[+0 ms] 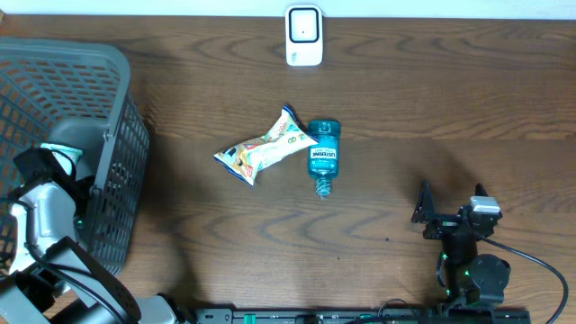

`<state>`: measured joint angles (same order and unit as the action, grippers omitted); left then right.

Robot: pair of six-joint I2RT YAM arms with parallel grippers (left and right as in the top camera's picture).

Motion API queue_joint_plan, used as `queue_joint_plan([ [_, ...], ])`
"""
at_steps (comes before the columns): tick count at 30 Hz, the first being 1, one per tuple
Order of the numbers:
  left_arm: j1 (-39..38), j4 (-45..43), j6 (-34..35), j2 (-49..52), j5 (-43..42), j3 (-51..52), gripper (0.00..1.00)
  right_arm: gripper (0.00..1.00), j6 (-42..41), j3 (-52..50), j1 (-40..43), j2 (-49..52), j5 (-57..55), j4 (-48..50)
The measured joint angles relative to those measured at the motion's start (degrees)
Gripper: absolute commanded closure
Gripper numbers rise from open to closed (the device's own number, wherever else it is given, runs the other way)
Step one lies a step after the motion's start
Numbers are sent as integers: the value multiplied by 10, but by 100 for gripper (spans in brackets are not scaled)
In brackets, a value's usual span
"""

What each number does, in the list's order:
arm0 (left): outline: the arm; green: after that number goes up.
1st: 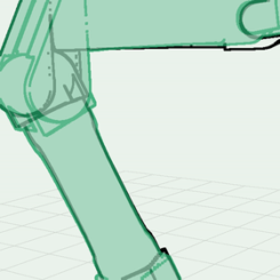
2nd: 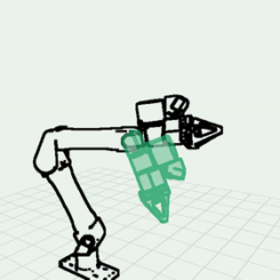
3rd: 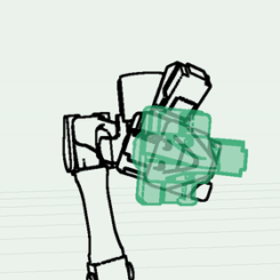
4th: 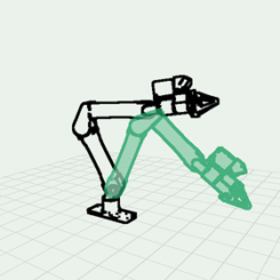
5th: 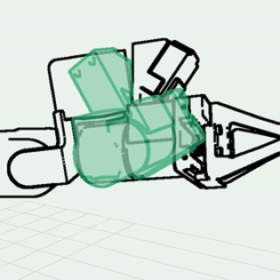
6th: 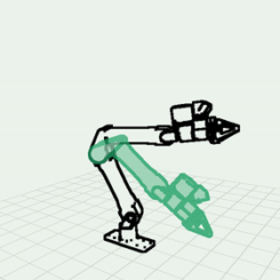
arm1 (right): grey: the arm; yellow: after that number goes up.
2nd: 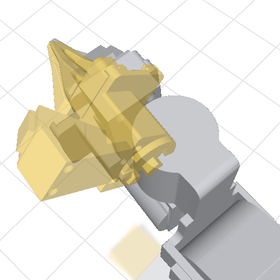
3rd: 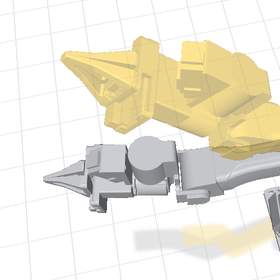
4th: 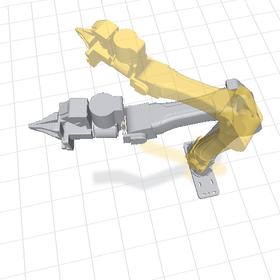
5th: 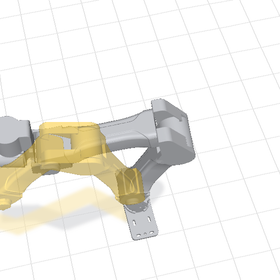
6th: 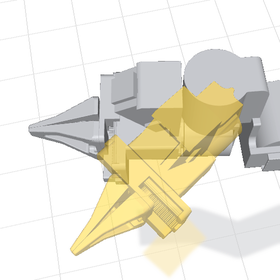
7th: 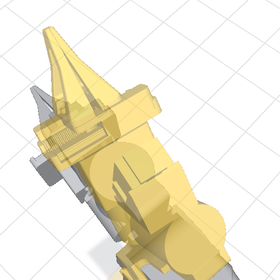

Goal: Scan the item barcode
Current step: 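Return the left gripper into the basket and grasp the orange box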

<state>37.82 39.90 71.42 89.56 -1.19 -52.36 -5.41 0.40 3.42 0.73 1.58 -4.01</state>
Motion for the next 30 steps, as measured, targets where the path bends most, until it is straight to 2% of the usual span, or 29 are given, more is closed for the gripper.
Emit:
queue_joint_plan([
  [4,0,-34,10,0,0,10,0,1,0,0,0,0,0,0],
  [5,0,-36,10,1,0,10,5,1,0,0,0,0,0,0],
  [8,0,-41,6,8,-1,8,44,1,0,0,0,0,0,0],
  [10,0,-50,0,17,-4,2,63,1,0,0,0,0,0,0],
  [11,-1,-55,-11,24,-6,-5,77,1,0,0,0,0,0,0],
  [14,-1,-50,-34,28,-6,-12,92,1,0,0,0,0,0,0],
  [24,0,-28,-108,-7,-4,-2,93,1,0,0,0,0,0,0],
  [30,0,-14,-151,-119,-9,-20,93,1,0,0,0,0,0,0],
])
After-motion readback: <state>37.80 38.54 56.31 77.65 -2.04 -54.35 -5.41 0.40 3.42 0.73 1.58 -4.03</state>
